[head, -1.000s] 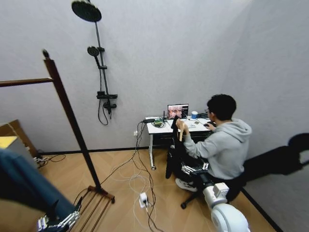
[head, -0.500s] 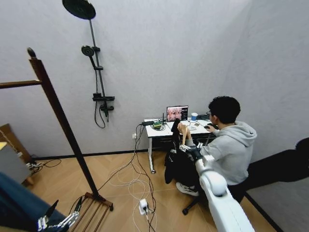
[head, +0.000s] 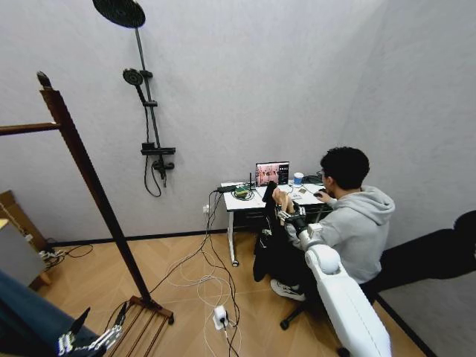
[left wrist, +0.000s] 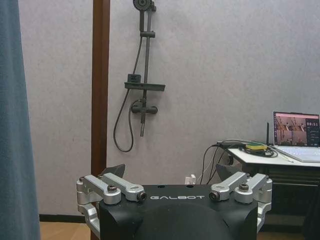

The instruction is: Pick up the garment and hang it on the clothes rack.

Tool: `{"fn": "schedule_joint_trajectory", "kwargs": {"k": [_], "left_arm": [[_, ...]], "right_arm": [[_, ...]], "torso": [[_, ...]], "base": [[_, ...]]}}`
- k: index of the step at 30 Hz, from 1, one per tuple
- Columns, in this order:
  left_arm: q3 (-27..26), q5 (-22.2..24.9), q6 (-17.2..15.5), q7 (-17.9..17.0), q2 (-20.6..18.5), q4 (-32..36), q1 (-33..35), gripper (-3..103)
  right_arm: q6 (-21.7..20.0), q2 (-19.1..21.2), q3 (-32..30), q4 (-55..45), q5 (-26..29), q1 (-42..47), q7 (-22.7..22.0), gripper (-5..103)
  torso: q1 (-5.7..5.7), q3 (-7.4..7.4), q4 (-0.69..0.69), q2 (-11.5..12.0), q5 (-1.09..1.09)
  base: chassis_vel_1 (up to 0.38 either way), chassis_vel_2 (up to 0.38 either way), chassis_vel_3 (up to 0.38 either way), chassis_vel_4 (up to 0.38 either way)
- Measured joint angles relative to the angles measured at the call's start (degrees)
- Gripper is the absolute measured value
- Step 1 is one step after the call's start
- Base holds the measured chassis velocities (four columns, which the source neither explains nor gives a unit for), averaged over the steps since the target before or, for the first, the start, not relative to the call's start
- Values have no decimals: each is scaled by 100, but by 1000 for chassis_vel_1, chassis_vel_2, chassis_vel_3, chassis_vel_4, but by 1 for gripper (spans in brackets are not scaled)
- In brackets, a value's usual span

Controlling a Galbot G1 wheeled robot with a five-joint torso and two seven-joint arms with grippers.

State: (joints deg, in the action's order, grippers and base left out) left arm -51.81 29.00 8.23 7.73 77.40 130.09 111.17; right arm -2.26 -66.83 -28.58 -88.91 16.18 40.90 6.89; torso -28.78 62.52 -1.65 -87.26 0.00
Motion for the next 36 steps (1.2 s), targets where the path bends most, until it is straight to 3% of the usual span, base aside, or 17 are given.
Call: {"fn": "schedule_joint_trajectory", "kwargs": {"k": [4, 5, 8, 14, 29, 36], "left_arm": [[0, 0, 0, -1, 0, 0, 0, 100], [0, 1, 0, 0, 0, 0, 0, 100], [0, 0, 0, 0, 0, 0, 0, 100], [0, 0, 0, 0, 0, 0, 0, 100], [0, 1, 0, 0, 0, 0, 0, 100], [0, 1, 0, 1, 0, 0, 0, 100]], "right_arm": [[-83, 83, 35, -59, 122, -53, 31, 53], [-96, 154, 74, -25, 140, -114, 57, 42], [-108, 192, 99, -2, 159, -141, 64, 37], [-252, 260, 203, -19, 484, -199, 48, 10], [-409, 416, 181, -926, 734, 384, -128, 10], [-829, 526, 279, -1938, 1006, 893, -272, 10]], "torso": [[0, 0, 0, 0, 0], [0, 0, 0, 0, 0], [0, 0, 0, 0, 1], [0, 0, -1, 0, -1], [0, 0, 0, 0, 0], [1, -1, -1, 0, 0]], "base": [[0, 0, 0, 0], [0, 0, 0, 0], [0, 0, 0, 0], [0, 0, 0, 0], [0, 0, 0, 0], [0, 0, 0, 0]]}}
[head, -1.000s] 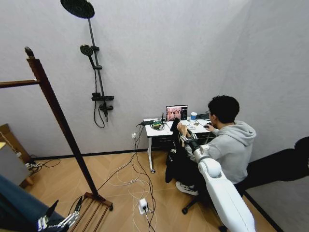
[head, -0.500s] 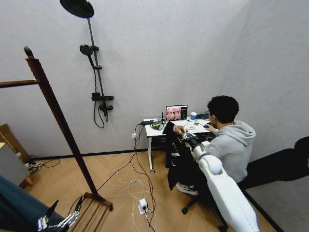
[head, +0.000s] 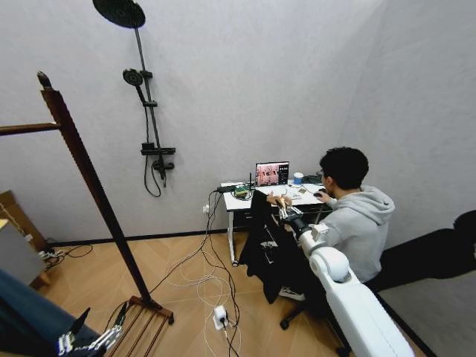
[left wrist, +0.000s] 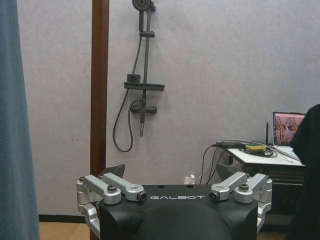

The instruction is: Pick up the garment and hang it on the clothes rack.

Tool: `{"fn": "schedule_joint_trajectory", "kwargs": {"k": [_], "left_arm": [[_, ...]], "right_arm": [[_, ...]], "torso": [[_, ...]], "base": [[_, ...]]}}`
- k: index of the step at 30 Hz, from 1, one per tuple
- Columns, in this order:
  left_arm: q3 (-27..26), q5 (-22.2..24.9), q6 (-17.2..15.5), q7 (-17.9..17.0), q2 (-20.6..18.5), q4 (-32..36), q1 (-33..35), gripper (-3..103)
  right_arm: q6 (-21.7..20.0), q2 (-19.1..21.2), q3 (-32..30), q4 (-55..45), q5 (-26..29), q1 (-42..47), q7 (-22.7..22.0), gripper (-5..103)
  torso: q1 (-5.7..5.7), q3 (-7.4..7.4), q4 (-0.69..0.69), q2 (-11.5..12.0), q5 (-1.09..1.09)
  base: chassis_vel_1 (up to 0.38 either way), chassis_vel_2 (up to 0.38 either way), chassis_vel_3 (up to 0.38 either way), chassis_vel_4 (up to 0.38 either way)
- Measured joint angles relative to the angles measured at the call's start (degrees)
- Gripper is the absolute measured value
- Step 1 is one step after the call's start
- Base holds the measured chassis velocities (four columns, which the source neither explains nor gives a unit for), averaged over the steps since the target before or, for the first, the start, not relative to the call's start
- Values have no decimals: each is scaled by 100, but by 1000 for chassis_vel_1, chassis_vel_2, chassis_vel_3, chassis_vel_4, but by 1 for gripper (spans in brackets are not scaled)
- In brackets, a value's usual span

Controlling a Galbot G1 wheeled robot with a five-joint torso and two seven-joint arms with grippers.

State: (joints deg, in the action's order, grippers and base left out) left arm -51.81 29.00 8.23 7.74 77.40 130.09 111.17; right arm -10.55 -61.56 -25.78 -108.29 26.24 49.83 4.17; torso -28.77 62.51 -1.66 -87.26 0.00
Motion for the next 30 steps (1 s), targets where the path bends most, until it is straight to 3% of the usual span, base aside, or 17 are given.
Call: {"fn": "schedule_joint_trajectory", "kwargs": {"k": [12, 30], "left_arm": [[0, 0, 0, -1, 0, 0, 0, 100], [0, 0, 0, 0, 0, 0, 0, 100]], "right_arm": [[-536, -367, 157, -1060, -14, 287, -24, 10], [-608, -606, 179, -1157, 59, 434, 11, 10]], "torso": [[0, 0, 1, 0, 1], [0, 1, 1, 0, 0]], "base": [[0, 0, 0, 0], [34, 30, 32, 29]]}}
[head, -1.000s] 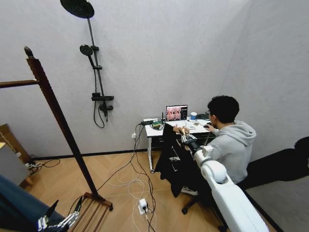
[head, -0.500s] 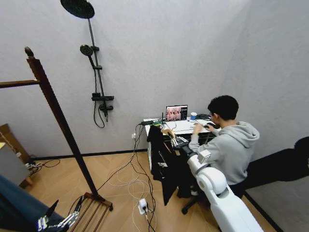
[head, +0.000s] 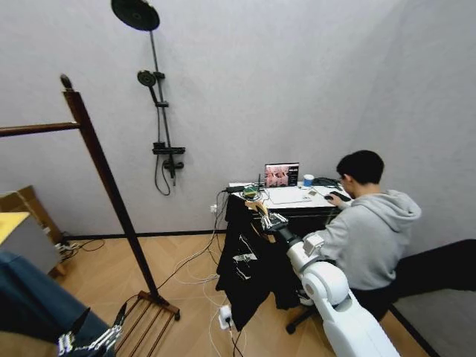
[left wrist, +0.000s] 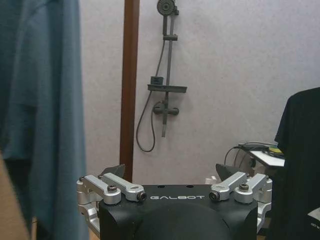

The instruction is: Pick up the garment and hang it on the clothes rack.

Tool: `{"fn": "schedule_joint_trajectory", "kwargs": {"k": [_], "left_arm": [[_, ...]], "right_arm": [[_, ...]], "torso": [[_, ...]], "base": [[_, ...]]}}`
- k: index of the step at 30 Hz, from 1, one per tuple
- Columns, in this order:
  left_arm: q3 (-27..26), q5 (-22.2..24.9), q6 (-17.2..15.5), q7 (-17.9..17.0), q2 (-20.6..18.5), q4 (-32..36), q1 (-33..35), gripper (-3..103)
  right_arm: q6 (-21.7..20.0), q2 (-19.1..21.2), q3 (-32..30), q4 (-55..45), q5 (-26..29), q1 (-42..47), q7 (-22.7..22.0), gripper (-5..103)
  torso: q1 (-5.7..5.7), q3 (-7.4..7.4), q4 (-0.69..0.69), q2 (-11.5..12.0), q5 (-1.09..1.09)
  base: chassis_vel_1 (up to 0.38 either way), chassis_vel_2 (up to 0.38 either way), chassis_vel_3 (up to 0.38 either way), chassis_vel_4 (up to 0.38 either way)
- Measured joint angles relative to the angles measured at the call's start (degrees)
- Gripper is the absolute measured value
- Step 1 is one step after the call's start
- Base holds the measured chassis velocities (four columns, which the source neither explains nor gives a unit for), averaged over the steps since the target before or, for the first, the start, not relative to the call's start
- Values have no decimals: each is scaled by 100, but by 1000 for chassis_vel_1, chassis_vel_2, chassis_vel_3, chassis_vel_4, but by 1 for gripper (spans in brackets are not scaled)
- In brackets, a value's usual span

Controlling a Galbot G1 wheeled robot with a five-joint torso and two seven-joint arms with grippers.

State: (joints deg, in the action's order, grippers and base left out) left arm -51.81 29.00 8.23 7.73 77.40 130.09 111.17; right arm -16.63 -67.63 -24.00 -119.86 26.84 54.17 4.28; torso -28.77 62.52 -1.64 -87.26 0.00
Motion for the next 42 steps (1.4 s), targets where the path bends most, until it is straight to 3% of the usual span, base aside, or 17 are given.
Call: {"fn": "schedule_joint_trajectory", "kwargs": {"k": [9, 30, 42], "left_arm": [[0, 0, 0, 0, 0, 0, 0, 100], [0, 0, 0, 0, 0, 0, 0, 100], [0, 0, 0, -1, 0, 0, 0, 100]], "right_arm": [[-99, -188, 63, -67, 79, 32, -13, 10], [-147, -191, 88, -95, 92, -49, -15, 10], [82, -146, -38, 211, 29, -152, 7, 10]], "torso": [[-1, 0, 0, 0, 0], [-1, 0, -1, 0, 0], [0, 0, -2, 0, -1]], "base": [[107, 96, 98, 96], [129, 126, 125, 128], [126, 126, 134, 118]]}}
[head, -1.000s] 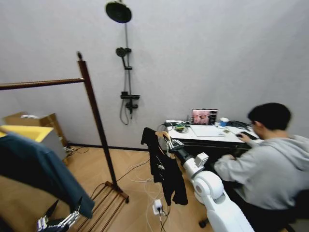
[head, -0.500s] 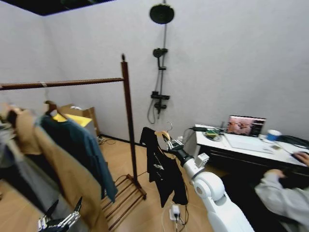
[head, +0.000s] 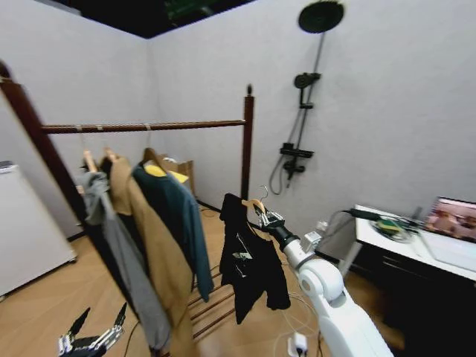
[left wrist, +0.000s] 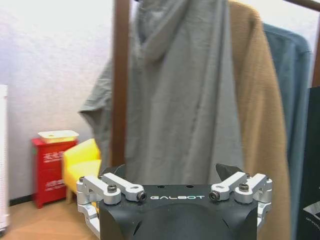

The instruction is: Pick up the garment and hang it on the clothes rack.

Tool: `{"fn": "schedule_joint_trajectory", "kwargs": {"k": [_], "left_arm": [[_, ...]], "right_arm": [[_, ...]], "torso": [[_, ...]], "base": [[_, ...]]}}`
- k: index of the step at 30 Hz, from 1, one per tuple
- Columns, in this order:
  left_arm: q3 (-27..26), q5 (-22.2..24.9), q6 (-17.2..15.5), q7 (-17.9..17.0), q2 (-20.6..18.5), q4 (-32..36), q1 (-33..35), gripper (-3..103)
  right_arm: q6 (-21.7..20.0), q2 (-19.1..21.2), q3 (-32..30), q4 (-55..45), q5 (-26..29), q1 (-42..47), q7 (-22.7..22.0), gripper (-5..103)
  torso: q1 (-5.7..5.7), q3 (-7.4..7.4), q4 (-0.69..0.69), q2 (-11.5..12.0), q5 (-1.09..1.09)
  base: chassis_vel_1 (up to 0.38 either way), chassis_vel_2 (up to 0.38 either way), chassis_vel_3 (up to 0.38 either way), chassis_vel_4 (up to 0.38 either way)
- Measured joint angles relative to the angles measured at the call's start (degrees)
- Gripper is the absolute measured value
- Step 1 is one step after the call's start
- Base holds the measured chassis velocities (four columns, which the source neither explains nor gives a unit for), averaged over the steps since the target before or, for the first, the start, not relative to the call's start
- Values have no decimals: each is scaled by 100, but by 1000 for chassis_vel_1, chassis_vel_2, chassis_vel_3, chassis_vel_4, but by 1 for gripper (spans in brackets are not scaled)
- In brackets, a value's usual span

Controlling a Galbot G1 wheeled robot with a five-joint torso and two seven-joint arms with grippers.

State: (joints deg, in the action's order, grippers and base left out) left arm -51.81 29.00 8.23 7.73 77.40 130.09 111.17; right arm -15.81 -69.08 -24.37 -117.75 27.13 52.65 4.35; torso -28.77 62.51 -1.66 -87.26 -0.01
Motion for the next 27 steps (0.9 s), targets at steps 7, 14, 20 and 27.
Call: {"fn": "schedule_joint_trajectory", "kwargs": {"k": [7, 14, 20, 27], "left_arm": [[0, 0, 0, 0, 0, 0, 0, 100], [0, 0, 0, 0, 0, 0, 0, 100], [0, 0, 0, 0, 0, 0, 0, 100], [0, 0, 0, 0, 0, 0, 0, 100]], "right_arm": [[68, -6, -49, 88, -18, -39, -15, 10], [201, -15, -51, 18, -223, 0, -89, 10], [77, -29, -125, -255, -423, -56, -179, 10], [-155, 63, -246, -347, -515, -253, -318, 10]], "torso": [[1, 0, 1, 0, 2], [-3, 1, 1, 2, 0], [-2, 1, 3, 2, 2], [3, -1, 0, -1, 1]], "base": [[62, 178, 187, 69], [20, 218, 233, 26], [97, 157, 144, 78], [74, 36, 19, 68]]}}
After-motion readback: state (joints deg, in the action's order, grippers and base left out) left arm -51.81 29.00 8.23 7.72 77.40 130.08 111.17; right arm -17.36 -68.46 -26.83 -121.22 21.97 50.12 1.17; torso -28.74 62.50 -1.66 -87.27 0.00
